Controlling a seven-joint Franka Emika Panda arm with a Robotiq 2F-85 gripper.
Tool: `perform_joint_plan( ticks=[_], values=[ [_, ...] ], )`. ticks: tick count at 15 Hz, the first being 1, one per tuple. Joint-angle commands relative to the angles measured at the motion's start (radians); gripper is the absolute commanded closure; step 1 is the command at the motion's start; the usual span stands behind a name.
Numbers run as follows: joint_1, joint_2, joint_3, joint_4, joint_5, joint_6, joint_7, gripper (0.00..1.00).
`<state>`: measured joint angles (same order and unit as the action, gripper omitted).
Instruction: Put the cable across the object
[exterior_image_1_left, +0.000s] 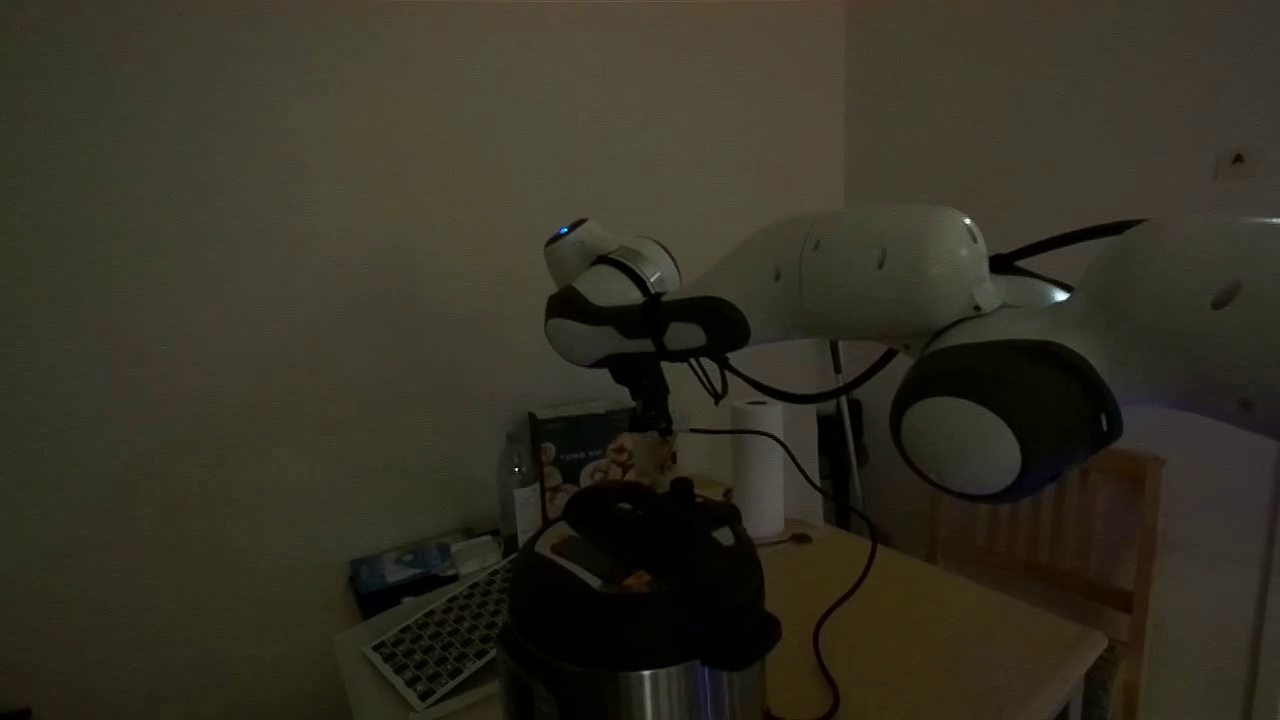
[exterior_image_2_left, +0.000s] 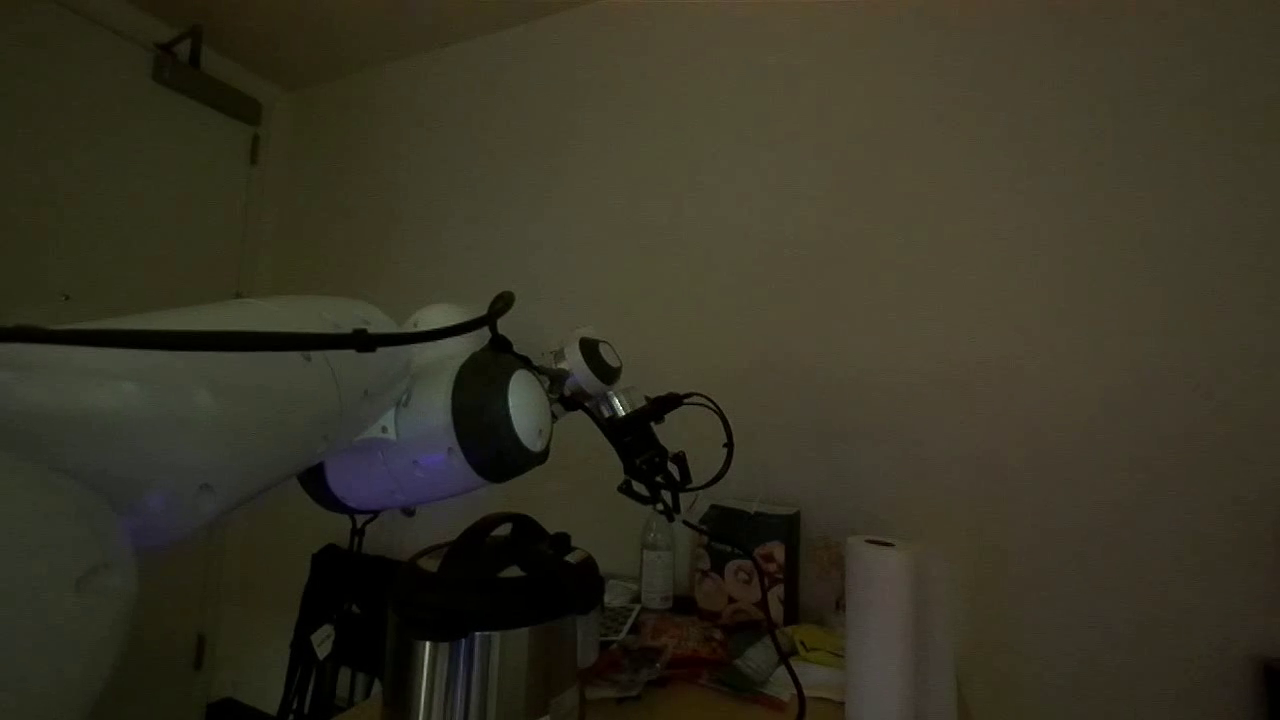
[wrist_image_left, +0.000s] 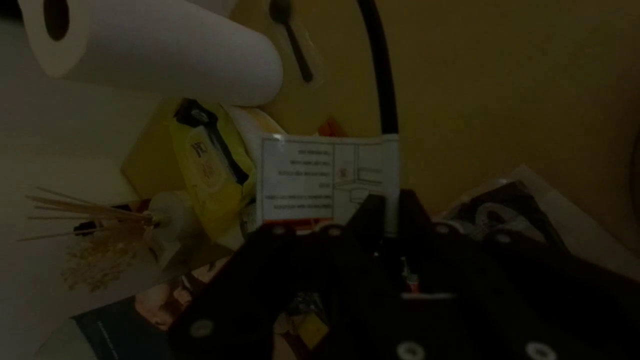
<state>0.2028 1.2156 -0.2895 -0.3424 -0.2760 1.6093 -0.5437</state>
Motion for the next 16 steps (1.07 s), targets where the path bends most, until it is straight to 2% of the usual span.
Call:
perform_joint_plan(
  ticks=[1,3,4,5,8,12,15,16],
  values=[
    [-0.001,0.000,-0.001,-0.001,0.000,-0.001,0.002,0.87],
    [-0.004,0.000,-0.004,-0.001,0.000,-0.001,0.002,0.87],
    [0.003,-0.006,-0.006,-0.001,-0.005,0.008,-0.007,0.97],
    [0.023,-0.037,0.016,-0.019,-0.059,0.037,0.001,0.97],
    [0.104,-0.065,-0.011,-0.001,-0.133,0.059,0.053,0.97],
    [0.228,-0.101,-0.037,0.001,-0.207,-0.015,0.193,0.97],
    [0.283,-0.113,-0.024,-0.016,-0.207,-0.132,0.277,0.97],
    [0.271,-0.103,-0.011,-0.008,-0.205,-0.078,0.239,0.87]
  ],
)
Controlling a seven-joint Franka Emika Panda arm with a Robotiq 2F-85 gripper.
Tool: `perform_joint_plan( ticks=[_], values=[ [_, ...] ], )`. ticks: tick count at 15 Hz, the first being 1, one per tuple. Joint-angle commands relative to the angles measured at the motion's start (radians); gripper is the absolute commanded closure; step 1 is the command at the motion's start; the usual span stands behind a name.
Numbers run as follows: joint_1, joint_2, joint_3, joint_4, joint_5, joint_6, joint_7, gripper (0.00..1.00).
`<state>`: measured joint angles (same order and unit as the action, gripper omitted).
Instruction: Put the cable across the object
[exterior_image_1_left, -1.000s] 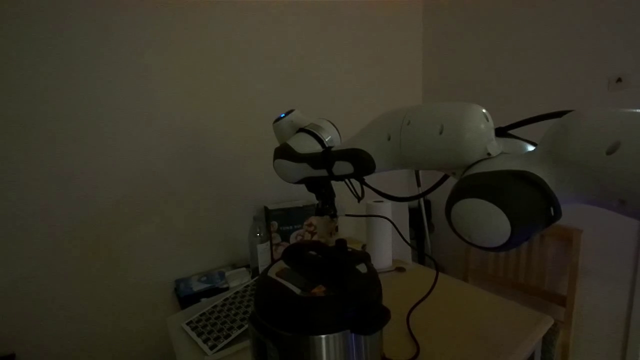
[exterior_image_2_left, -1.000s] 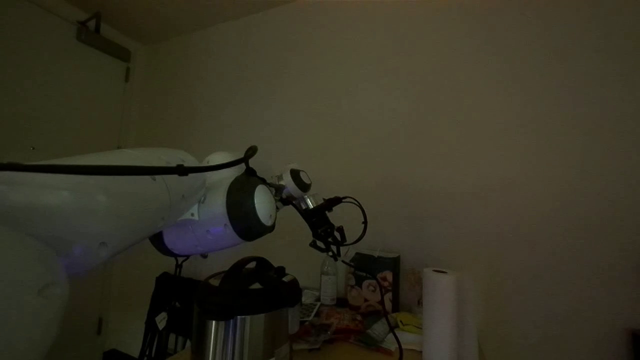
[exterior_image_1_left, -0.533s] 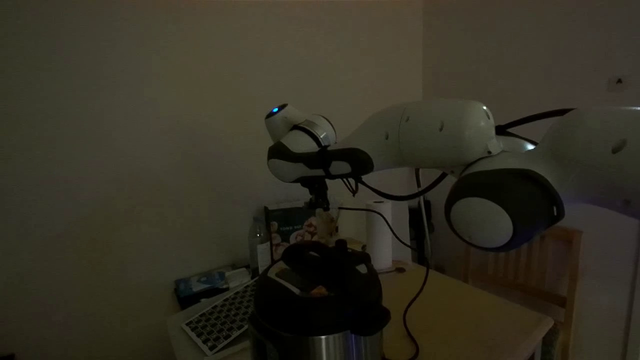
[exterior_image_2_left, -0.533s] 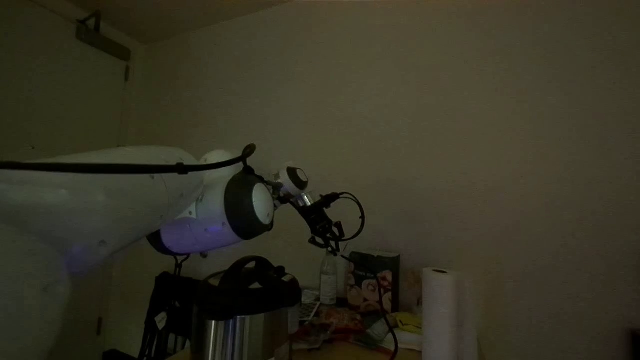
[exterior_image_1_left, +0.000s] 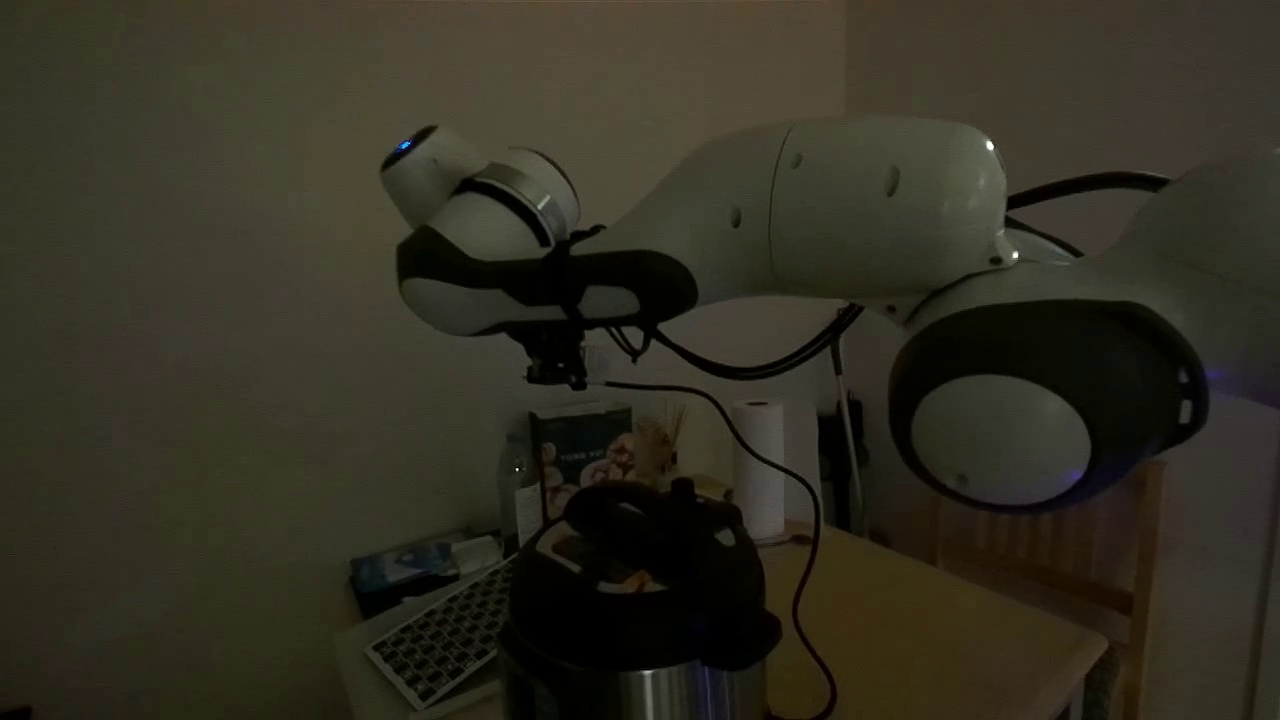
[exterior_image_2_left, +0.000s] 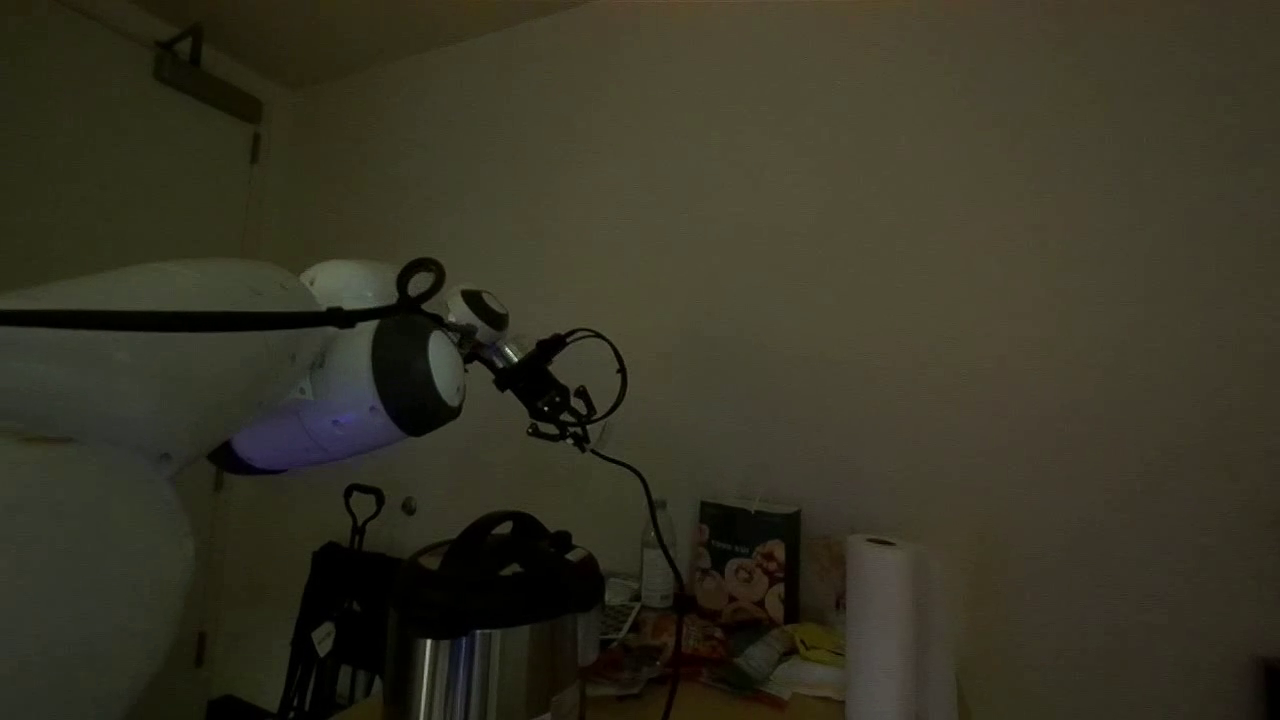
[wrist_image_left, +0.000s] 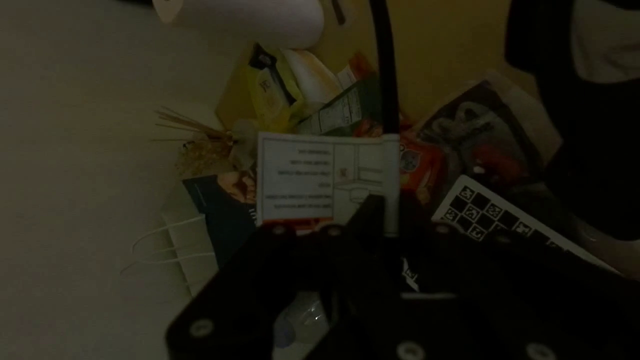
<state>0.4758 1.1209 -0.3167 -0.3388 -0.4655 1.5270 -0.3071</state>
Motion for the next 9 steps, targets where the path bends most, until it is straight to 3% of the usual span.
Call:
perform_joint_plan(
  ticks=[1,4,5,9],
  values=[
    [0.011,-0.007,0.016,-0.012,-0.016,-0.022,0.020,0.87],
    [0.013,-0.007,0.017,-0.015,-0.016,-0.032,0.031,0.87],
    [0.018,0.002,0.019,-0.015,-0.026,0.010,-0.027,0.97],
    [0.087,0.017,0.028,-0.040,-0.058,0.049,-0.169,0.97]
  ],
)
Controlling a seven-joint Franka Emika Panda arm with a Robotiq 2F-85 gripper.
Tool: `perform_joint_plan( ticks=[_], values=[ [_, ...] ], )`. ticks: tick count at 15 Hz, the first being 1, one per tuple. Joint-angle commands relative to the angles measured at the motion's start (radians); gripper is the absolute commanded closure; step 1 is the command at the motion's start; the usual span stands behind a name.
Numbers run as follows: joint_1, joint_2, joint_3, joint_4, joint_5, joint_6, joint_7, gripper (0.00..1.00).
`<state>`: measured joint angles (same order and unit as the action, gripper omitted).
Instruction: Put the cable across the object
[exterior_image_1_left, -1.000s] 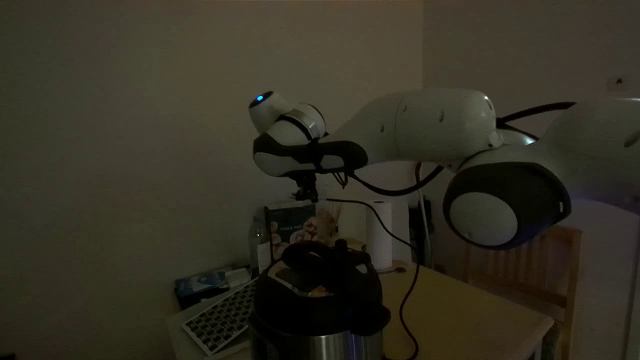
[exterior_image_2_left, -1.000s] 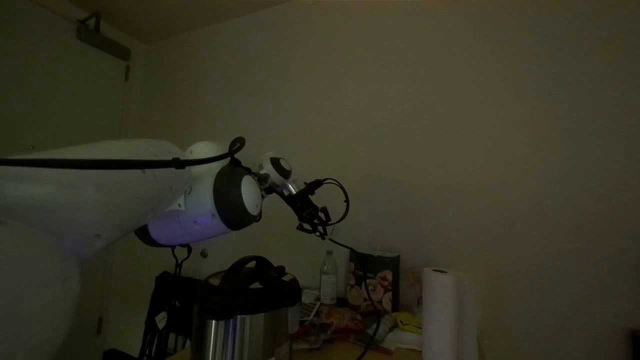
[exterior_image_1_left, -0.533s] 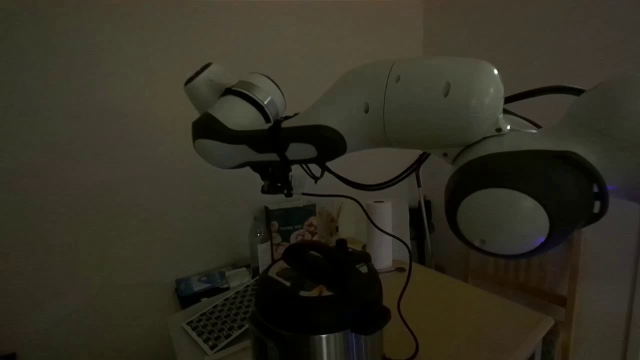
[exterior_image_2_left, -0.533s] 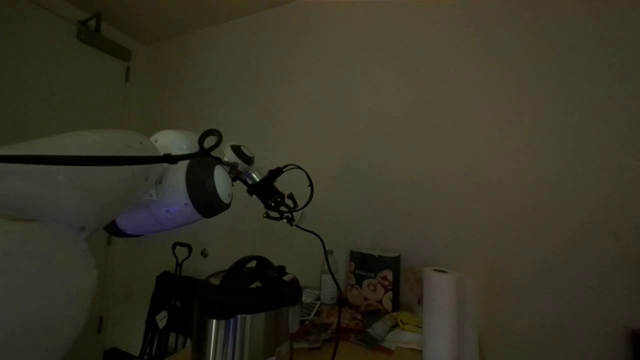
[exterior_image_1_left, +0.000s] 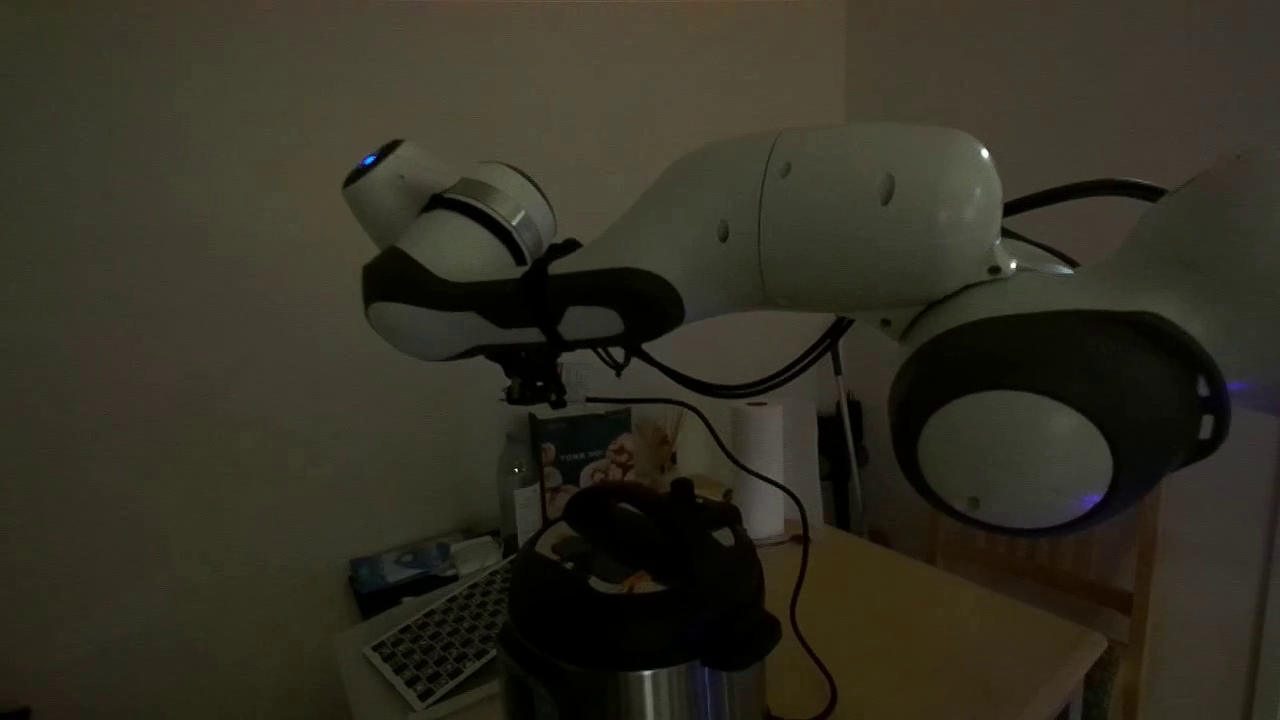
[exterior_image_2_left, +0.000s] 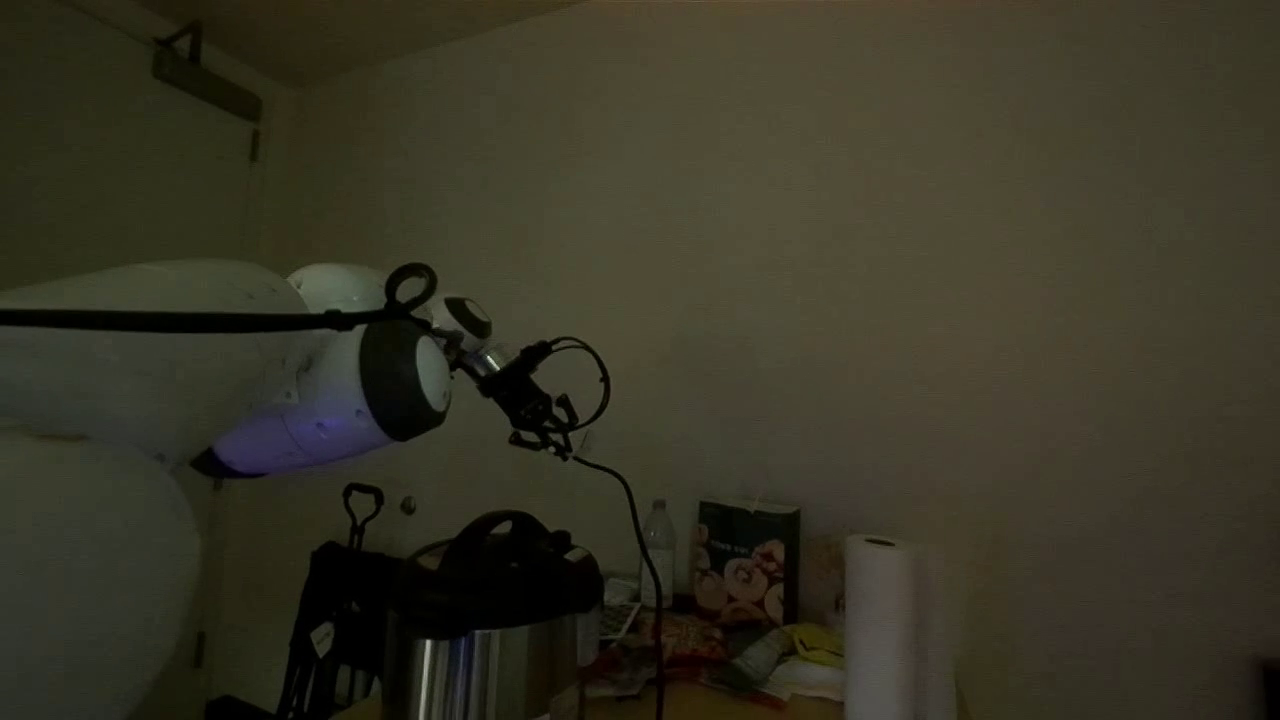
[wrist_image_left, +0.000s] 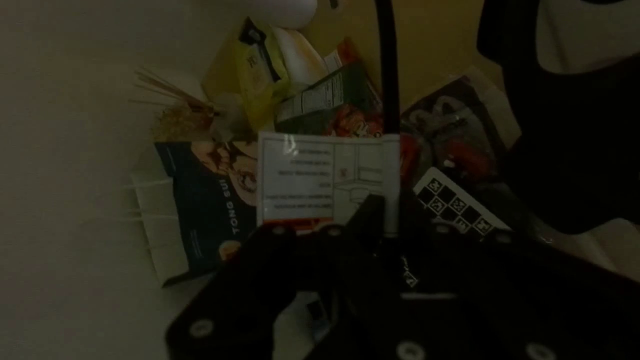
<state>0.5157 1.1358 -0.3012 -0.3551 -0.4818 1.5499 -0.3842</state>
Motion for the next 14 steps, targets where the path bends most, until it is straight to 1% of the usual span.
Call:
perform_joint_plan(
  ticks=[1,5,6,7,9,10,12,14],
  values=[
    [0.069,0.007,0.013,-0.029,-0.049,0.023,-0.119,0.97],
    [0.139,0.019,-0.003,-0.048,-0.095,0.027,-0.249,0.97],
    [0.127,0.022,0.014,-0.038,-0.066,0.015,-0.164,0.97],
    [0.135,0.029,0.014,-0.032,-0.070,0.012,-0.169,0.87],
    [0.138,0.031,0.015,-0.031,-0.069,0.012,-0.165,0.87],
    [0.139,0.032,0.010,-0.028,-0.074,0.013,-0.150,0.97],
    [0.153,0.035,0.002,-0.019,-0.083,0.020,-0.125,0.97],
    [0.178,0.031,-0.005,-0.014,-0.086,0.026,-0.036,0.97]
  ],
)
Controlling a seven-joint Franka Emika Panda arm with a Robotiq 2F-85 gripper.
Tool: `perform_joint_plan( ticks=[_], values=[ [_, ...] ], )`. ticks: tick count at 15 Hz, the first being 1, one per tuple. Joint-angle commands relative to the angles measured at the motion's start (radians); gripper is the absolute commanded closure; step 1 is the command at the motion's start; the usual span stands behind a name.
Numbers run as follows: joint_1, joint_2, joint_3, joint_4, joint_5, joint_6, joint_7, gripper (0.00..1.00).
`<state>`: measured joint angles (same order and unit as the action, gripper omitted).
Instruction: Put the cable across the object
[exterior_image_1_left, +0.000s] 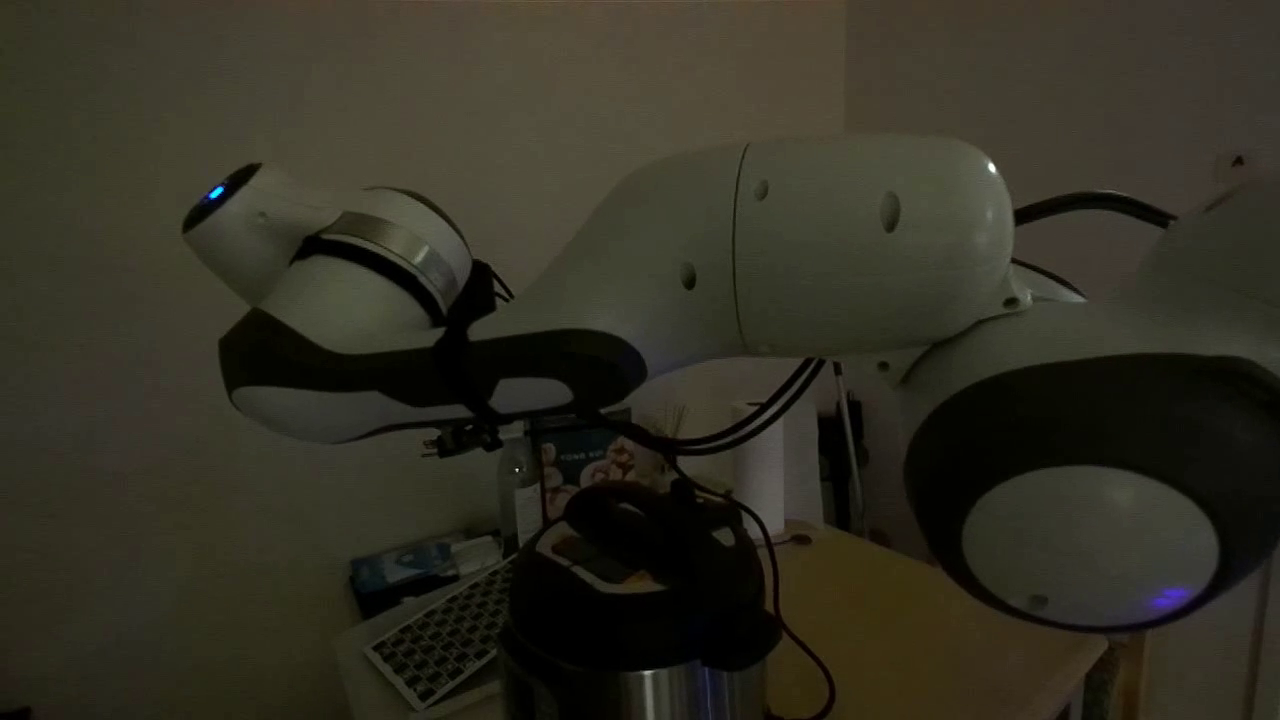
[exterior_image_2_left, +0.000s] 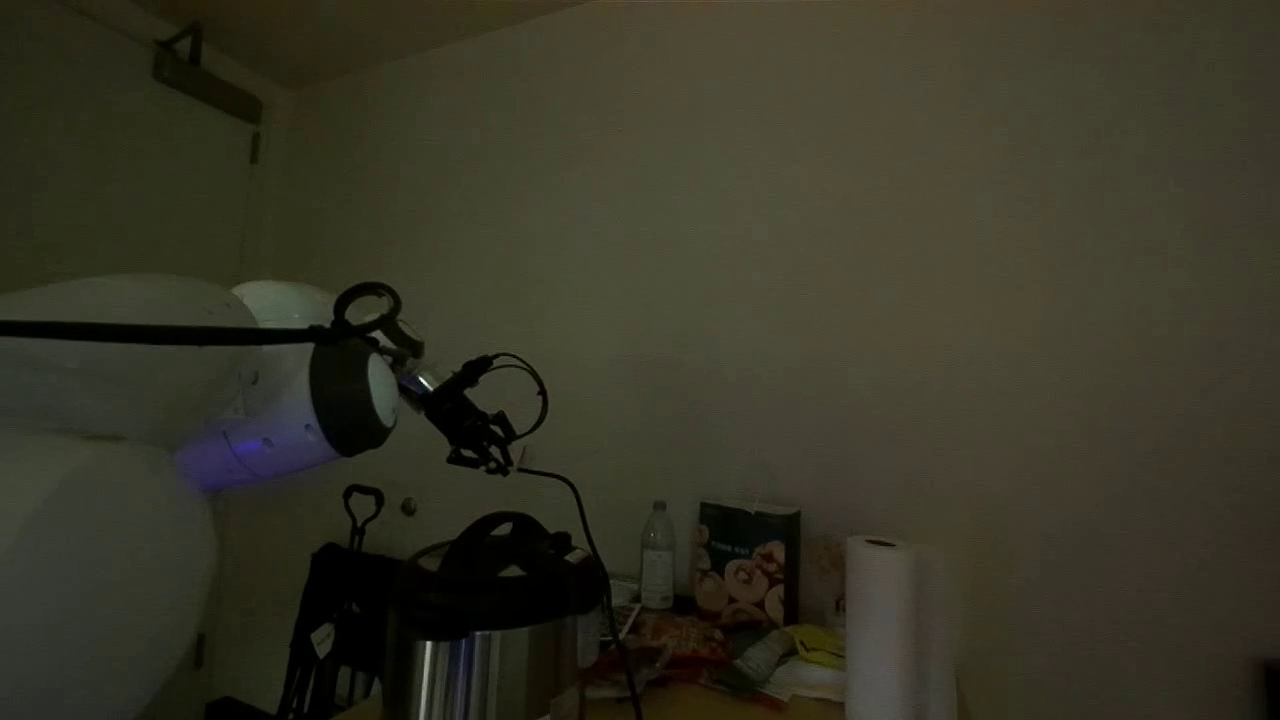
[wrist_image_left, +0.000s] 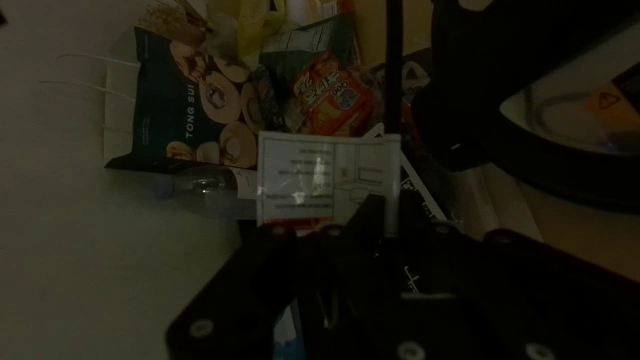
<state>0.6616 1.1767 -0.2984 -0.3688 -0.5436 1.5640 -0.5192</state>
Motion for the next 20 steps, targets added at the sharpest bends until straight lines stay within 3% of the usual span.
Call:
perform_joint_plan(
  ticks=[1,5,8,14,17,20],
  values=[
    [0.043,-0.010,-0.005,0.003,-0.015,0.001,0.154,0.97],
    [0.096,-0.001,-0.002,0.007,0.008,-0.086,0.404,0.97],
    [0.108,0.005,0.012,0.005,0.023,-0.106,0.474,0.97],
    [0.064,0.033,0.065,0.002,0.069,-0.103,0.343,0.97],
    [0.030,0.049,0.103,-0.003,0.088,-0.035,0.188,0.97],
    [0.026,0.055,0.122,-0.021,0.089,-0.051,0.047,0.97]
  ],
)
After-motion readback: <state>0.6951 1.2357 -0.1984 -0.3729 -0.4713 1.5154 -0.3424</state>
